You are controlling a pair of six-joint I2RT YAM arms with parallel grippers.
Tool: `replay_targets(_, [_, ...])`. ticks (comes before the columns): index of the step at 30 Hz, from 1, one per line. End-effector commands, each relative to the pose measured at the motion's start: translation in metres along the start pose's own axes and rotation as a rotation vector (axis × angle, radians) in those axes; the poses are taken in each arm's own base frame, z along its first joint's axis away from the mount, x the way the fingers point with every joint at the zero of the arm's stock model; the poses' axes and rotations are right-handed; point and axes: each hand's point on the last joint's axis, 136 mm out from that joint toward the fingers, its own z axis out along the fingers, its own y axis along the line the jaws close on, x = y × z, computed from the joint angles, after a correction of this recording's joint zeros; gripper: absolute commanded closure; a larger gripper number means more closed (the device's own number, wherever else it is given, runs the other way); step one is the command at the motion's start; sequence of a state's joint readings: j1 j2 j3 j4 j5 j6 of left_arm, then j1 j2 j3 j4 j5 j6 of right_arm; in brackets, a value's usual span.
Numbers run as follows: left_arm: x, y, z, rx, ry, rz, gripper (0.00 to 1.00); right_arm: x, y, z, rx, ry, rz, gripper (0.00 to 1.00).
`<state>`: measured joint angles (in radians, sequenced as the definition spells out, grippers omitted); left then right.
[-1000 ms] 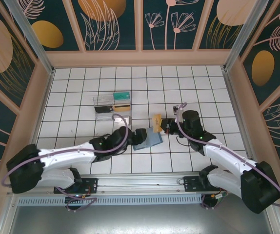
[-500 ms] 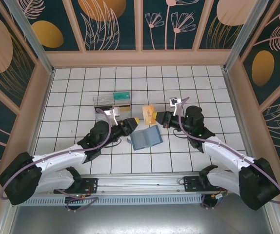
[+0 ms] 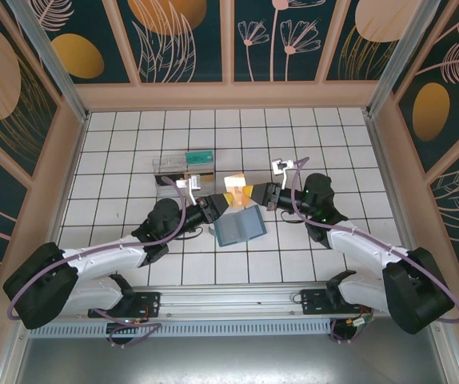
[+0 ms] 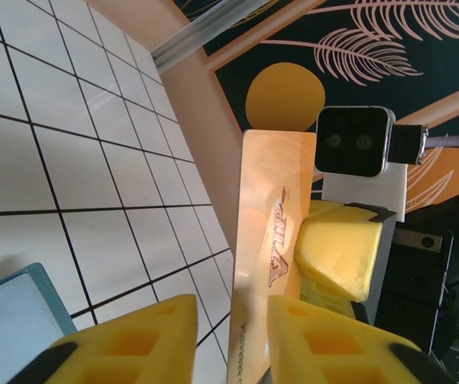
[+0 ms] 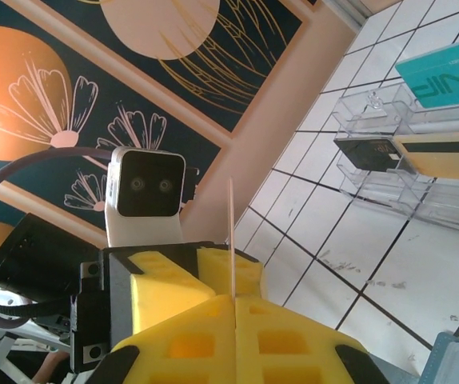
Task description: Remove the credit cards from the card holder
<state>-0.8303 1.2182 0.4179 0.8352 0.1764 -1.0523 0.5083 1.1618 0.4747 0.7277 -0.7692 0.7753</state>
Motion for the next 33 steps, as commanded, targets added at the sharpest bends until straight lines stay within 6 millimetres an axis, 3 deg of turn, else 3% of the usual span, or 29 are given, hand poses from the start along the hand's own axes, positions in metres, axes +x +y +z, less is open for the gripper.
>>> replay_targets(1, [-0.007, -0.015, 0.001, 0.062, -0.016, 0.013, 0.74, 0.004, 0.008, 0.000, -0.056, 0.014, -0.017, 1.00])
replay_targets(6, [-0.006, -0.019, 0.002, 0.081, -0.005, 0.016, 0.85, 0.007, 0.011, 0.003, -0.077, 0.036, -0.017, 1.00])
replay_targets(9, [-0.007, -0.021, 0.002, 0.084, -0.004, 0.019, 0.99, 0.008, 0.006, 0.003, -0.059, 0.035, -0.013, 0.99])
replay_targets(12, [-0.007, -0.019, 0.001, 0.063, -0.005, 0.029, 1.00, 0.008, -0.003, 0.003, -0.011, 0.023, -0.014, 0.51])
replay_targets(13, [-0.008, -0.016, 0.001, 0.045, -0.008, 0.033, 1.00, 0.006, -0.006, 0.002, 0.013, 0.012, -0.023, 0.43])
replay_targets(17, [-0.010, -0.001, -0.003, -0.076, 0.001, 0.081, 1.00, -0.001, -0.018, -0.005, 0.116, -0.038, -0.070, 0.30])
replay_targets(20, [-0.017, 0.023, -0.010, -0.289, 0.020, 0.185, 1.00, -0.008, -0.031, -0.015, 0.222, -0.102, -0.088, 0.17])
replay_targets(27, [-0.070, 0.067, -0.054, -0.815, -0.033, 0.538, 1.00, -0.013, -0.040, -0.037, 0.326, -0.253, -0.126, 0.01])
replay_targets(33, [-0.091, 0.064, -0.057, -0.916, 0.077, 0.968, 1.00, -0.007, -0.038, -0.040, 0.369, -0.284, -0.186, 0.01])
